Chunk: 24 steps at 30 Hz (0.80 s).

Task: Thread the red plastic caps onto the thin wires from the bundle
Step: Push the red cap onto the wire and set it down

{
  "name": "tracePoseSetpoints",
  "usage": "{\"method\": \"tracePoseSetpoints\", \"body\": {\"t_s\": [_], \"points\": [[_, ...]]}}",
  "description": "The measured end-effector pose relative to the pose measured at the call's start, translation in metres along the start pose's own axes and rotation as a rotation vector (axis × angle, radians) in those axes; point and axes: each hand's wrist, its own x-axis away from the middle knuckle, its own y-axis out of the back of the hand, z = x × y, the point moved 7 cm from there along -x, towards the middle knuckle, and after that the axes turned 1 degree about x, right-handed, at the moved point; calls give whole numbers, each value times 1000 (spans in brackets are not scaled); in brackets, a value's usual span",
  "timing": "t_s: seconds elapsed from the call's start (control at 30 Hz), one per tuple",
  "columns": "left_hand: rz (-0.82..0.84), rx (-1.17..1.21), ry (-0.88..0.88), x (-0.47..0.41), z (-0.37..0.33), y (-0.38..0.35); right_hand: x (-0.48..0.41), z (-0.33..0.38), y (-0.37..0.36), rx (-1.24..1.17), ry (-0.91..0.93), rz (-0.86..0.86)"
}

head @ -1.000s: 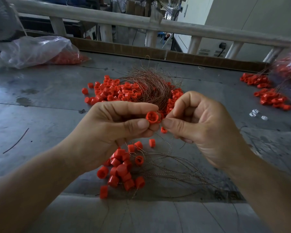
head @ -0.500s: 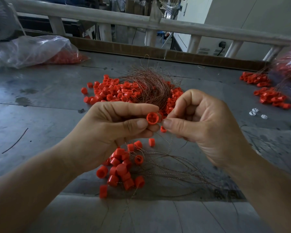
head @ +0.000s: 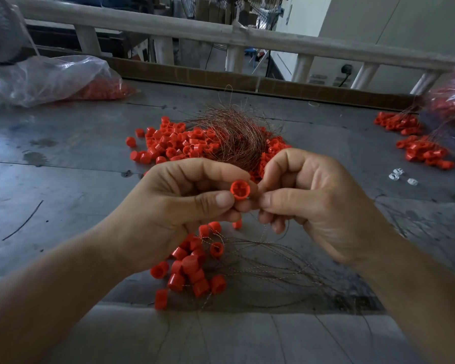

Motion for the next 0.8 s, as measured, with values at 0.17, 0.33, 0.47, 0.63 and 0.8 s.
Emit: {"method": "tracePoseSetpoints", "body": {"t_s": [0.17,0.33,0.47,0.63,0.8], "points": [[35,80,-11,0,-1,-2,1,-2,0,-54,-44,-14],[73,231,-22,-2,-3,-8,1,-4,0,-85,-77,-7],[67,274,10,-2,0,-8,0,-7,0,-55,-108,27],[74,288,16,-2,-1,-10,-6,-9,22,109,-209,16],[45,273,45,-1,3,-9,-12,-13,61,286,-247,-174]]}}
